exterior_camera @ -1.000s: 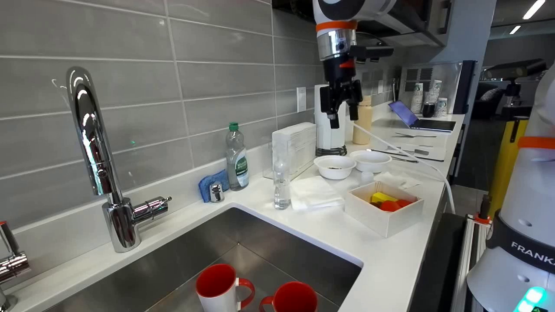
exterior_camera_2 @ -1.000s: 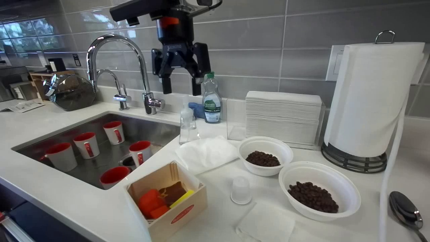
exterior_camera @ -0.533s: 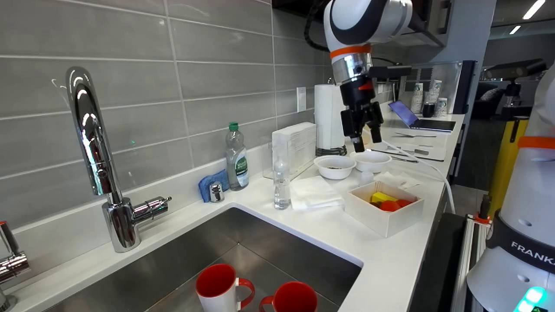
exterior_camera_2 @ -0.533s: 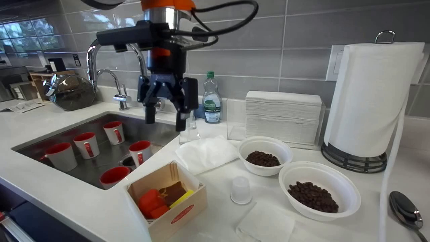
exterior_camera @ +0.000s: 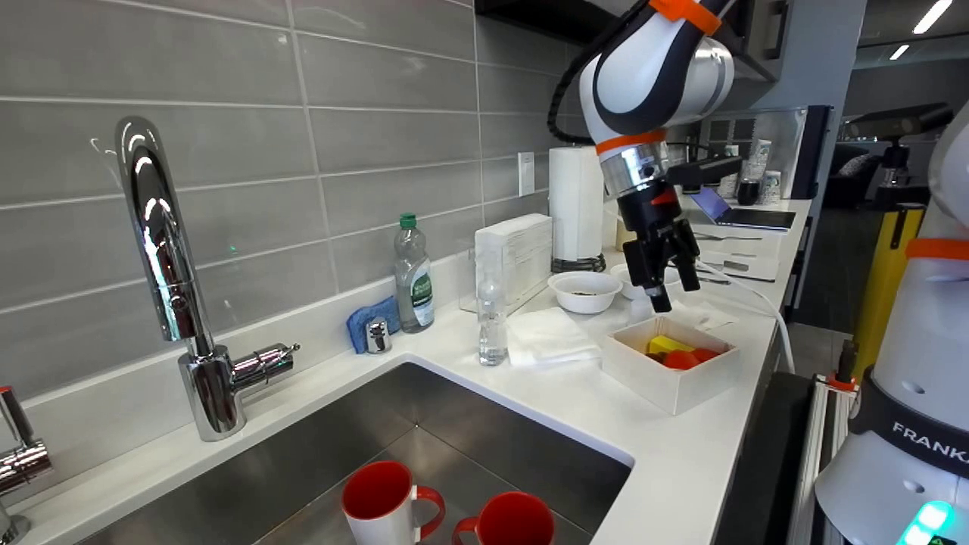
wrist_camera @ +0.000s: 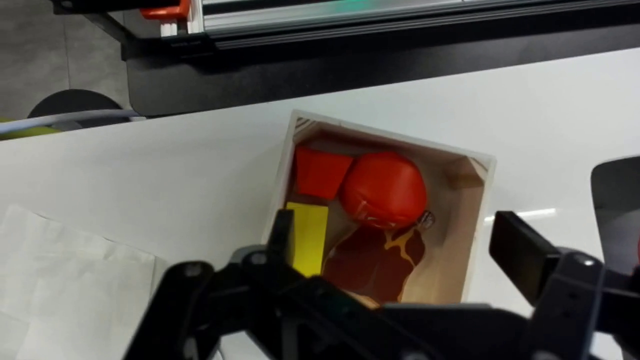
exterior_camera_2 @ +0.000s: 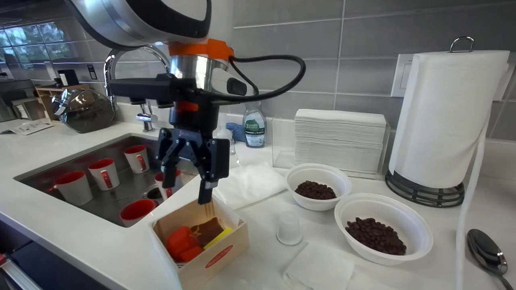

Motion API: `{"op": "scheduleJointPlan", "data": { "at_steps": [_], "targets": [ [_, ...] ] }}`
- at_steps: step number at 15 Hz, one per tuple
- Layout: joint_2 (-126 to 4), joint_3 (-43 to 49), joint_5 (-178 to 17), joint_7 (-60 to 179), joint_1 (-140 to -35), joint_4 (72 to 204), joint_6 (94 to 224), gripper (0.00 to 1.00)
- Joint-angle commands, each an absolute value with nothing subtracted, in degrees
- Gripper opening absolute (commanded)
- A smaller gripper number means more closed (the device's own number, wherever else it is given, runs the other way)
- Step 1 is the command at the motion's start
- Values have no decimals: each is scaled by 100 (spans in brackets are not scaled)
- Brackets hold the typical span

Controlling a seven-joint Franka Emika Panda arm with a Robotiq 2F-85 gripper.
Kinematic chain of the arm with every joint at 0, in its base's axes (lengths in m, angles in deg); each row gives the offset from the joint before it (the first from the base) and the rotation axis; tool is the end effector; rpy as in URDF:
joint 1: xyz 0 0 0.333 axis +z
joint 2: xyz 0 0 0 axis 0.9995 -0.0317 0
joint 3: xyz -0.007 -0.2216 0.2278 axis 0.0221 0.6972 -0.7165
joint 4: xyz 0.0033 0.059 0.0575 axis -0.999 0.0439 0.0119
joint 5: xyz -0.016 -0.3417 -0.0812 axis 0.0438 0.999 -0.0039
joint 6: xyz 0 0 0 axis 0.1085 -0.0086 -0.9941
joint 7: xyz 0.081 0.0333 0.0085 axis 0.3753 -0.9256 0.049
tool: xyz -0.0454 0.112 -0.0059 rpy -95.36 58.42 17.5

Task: Remove the orange ball from the wooden box and put it on the counter

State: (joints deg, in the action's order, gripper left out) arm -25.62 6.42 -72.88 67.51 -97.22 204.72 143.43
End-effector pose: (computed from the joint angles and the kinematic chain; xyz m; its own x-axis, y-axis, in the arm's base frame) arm 0.2806 -0.0913 0.3035 0.9201 -0.0995 -0.3789 -0.0873 -0.9950 0.0492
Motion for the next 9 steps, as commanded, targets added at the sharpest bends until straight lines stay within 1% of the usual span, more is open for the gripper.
{"op": "scheduleJointPlan", "data": {
  "at_steps": [1,9],
  "targets": [
    [-2970,713,-7128,6633,-9852,20466,14785,100],
    [-3725,715,-7147,6463,-9856,20455,15056,100]
  ]
}}
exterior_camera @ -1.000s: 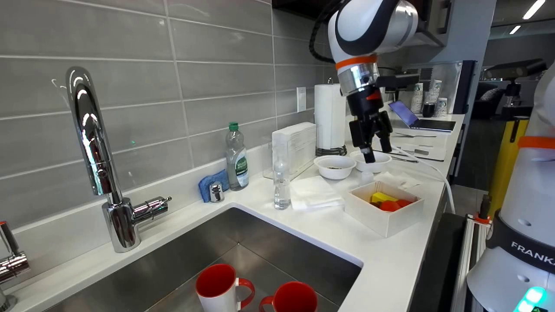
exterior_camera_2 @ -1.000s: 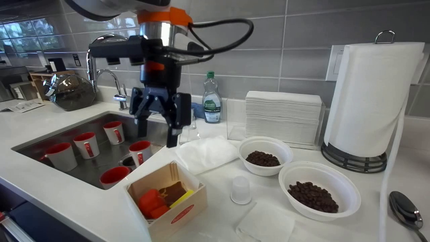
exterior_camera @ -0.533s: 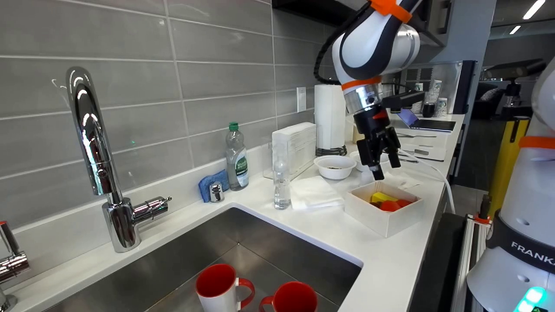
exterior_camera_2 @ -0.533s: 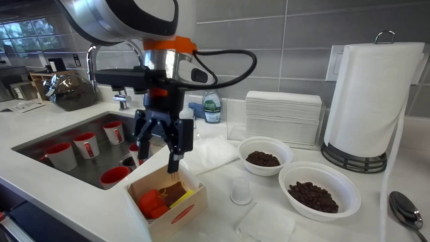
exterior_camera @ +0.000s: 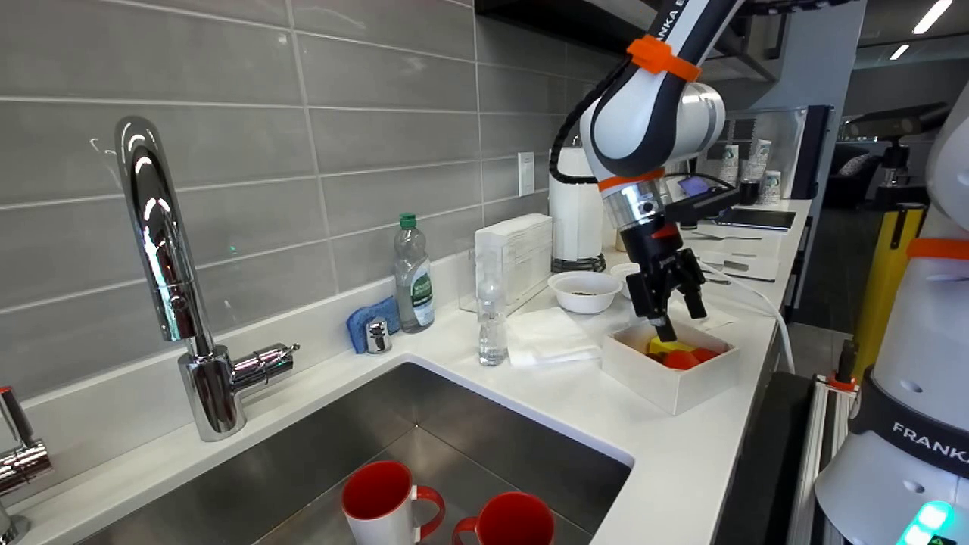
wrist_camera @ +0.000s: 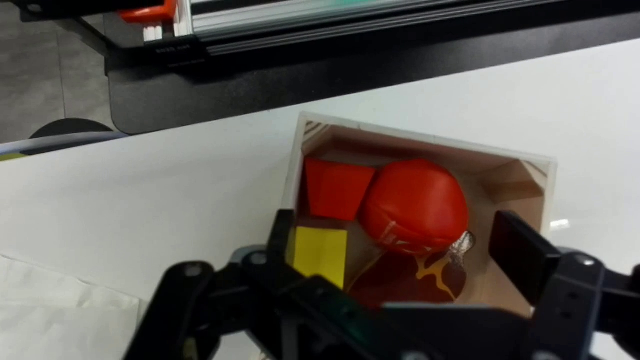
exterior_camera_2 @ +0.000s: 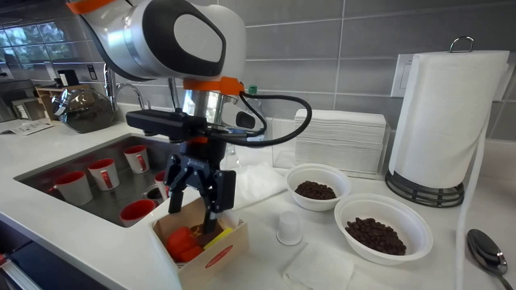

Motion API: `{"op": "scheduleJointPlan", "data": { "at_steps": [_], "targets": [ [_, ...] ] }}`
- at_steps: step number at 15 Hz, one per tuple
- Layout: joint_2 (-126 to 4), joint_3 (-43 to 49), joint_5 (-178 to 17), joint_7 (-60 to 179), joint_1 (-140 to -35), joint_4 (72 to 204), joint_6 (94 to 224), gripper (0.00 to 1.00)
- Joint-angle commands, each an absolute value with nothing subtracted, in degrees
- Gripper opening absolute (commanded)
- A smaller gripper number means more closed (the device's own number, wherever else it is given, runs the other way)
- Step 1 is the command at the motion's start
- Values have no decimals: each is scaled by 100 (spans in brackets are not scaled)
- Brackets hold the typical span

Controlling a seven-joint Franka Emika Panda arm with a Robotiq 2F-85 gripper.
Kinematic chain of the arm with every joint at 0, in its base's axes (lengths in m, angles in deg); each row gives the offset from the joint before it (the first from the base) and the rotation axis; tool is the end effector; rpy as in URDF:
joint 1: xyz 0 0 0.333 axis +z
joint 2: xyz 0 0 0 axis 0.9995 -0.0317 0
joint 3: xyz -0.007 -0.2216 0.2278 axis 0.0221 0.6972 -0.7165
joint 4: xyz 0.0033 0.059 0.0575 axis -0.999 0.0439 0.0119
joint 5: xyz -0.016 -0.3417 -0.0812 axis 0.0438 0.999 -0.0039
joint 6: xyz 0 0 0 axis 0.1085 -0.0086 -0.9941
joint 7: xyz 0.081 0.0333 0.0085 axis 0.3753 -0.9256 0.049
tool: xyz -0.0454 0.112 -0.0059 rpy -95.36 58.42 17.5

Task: Remove the orange ball from the wooden box and put it on the counter

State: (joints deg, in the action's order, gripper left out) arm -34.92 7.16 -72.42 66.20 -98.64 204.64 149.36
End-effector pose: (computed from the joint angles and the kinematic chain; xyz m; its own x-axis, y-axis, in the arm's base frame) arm 0.2842 -0.1030 0.2591 0.8916 -0.1393 -0.4308 -0.1283 -0.9902 0.0547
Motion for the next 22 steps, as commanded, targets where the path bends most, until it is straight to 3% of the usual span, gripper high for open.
{"op": "scheduleJointPlan", "data": {
  "at_steps": [1,10,11,12,15,20,21,22],
  "targets": [
    [-3785,715,-7137,6430,-9853,20451,15055,100],
    [-4279,661,-7109,6085,-9763,20429,15339,100],
    [-4315,656,-7104,6066,-9749,20427,15375,91],
    [-4336,648,-7104,6060,-9735,20423,15408,75],
    [-4347,628,-7104,6052,-9696,20410,15443,46],
    [-4357,601,-7104,6033,-9652,20317,15443,6],
    [-4366,598,-7103,6026,-9639,20312,15451,1],
    [-4366,595,-7112,6027,-9631,20312,15451,2]
  ]
}}
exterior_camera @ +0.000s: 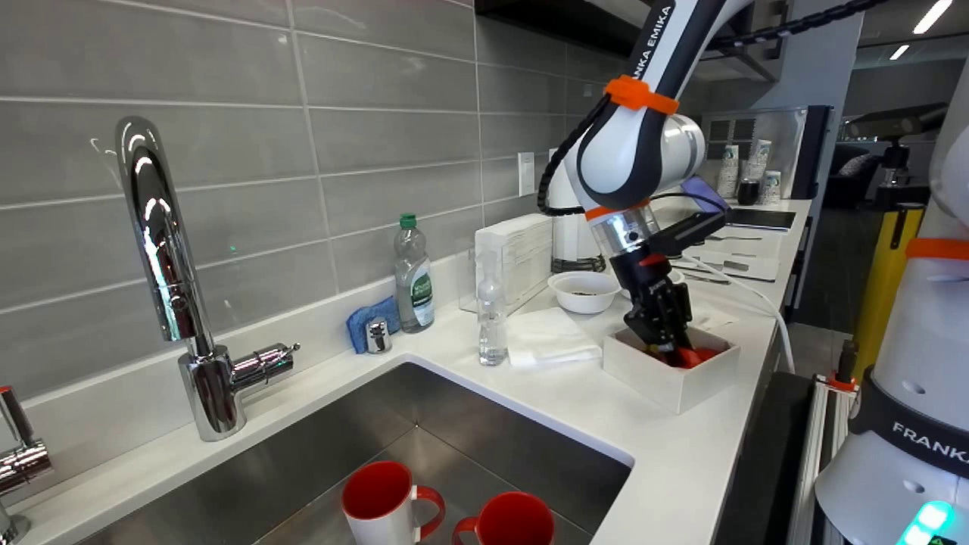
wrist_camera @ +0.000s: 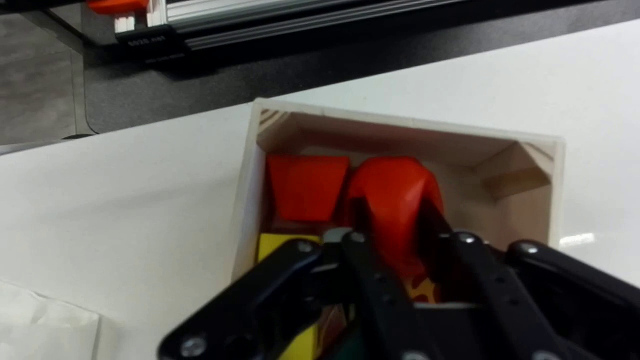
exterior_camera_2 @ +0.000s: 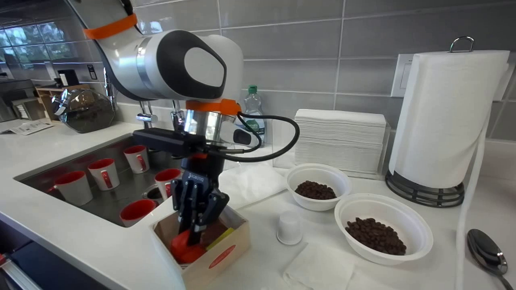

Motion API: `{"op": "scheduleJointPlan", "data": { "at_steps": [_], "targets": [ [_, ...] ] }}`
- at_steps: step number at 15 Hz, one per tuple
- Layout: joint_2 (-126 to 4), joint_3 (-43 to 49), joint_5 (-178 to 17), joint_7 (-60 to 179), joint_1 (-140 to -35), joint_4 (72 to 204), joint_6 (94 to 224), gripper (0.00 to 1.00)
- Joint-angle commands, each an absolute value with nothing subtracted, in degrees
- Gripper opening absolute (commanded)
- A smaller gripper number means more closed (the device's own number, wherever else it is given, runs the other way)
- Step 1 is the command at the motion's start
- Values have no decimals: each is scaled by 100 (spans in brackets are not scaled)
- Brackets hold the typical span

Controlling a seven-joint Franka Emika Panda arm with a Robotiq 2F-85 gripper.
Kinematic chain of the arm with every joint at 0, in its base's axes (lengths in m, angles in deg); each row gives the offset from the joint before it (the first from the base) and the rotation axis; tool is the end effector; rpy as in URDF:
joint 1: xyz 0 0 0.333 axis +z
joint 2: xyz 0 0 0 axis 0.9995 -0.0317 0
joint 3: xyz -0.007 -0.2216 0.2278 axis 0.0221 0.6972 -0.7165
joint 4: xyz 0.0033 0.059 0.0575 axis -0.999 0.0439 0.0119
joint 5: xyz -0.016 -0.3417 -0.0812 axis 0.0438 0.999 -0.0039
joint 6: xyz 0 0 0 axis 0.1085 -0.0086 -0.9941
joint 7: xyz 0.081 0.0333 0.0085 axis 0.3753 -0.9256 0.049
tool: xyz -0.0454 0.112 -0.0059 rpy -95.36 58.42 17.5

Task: Remove the orange ball from the wooden box and put it on the counter

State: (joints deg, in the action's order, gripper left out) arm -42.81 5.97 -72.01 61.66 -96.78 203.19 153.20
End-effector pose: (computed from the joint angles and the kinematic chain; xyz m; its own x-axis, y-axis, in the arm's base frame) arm 0.2968 -0.0902 0.2256 0.8701 -0.1604 -0.4661 -0.1313 -0.9868 0.0945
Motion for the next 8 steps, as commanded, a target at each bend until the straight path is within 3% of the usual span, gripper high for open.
{"op": "scheduleJointPlan", "data": {
  "at_steps": [1,8],
  "targets": [
    [-4359,594,-7127,6039,-9630,20312,15445,4],
    [-3832,587,-7304,6295,-9613,20285,15239,3]
  ]
}}
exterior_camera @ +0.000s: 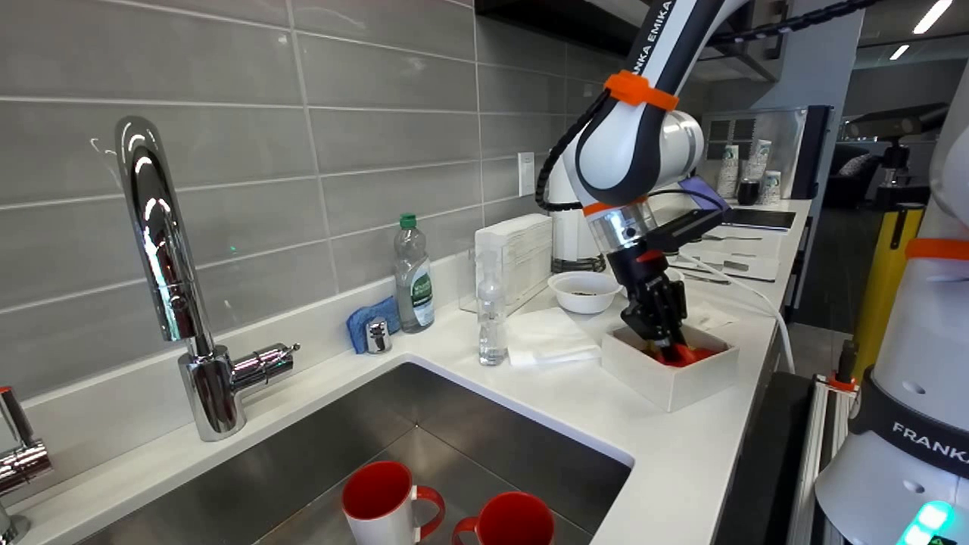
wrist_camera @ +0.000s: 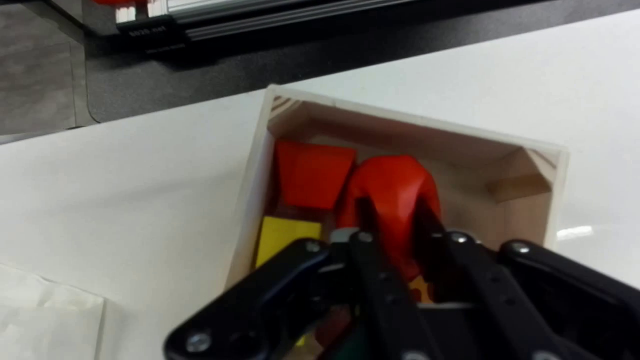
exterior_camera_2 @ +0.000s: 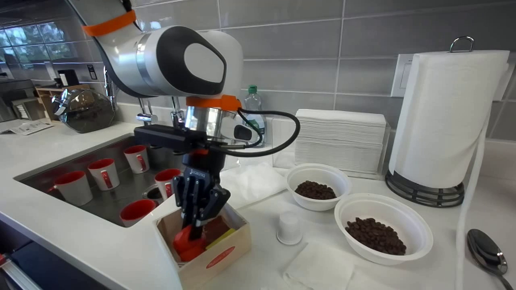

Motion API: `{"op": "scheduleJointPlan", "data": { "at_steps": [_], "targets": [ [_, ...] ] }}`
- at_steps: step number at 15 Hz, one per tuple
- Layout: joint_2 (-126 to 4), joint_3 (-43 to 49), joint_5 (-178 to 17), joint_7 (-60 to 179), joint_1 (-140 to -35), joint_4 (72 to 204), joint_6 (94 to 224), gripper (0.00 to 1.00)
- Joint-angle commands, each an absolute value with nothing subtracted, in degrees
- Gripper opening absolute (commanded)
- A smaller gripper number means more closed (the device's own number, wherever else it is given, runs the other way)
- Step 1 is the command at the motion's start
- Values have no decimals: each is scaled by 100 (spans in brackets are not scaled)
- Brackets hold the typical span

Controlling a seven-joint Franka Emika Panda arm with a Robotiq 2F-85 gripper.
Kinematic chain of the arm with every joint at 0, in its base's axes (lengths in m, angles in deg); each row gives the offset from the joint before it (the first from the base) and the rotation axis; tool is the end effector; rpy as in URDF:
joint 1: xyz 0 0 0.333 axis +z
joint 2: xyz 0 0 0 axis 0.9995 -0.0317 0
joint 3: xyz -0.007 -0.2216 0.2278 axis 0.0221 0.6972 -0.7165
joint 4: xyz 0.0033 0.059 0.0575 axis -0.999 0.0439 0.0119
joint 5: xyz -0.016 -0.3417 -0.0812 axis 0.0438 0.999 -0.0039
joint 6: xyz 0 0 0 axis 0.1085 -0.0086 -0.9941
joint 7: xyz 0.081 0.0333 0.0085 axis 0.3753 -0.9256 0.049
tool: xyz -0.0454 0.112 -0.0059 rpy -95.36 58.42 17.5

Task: Remove the orange ball from the wooden box and put it on the counter

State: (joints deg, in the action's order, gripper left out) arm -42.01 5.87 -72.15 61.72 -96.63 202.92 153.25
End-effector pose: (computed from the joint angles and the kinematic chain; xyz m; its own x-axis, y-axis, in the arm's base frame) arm 0.3007 -0.0896 0.2310 0.8794 -0.1586 -0.4488 -0.1300 -0.9870 0.0939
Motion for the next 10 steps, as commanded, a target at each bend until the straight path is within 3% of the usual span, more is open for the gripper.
{"op": "scheduleJointPlan", "data": {
  "at_steps": [1,10],
  "targets": [
    [-3697,584,-7350,6375,-9607,20261,15195,3],
    [-2677,712,-7574,6324,-9737,20349,15724,3]
  ]
}}
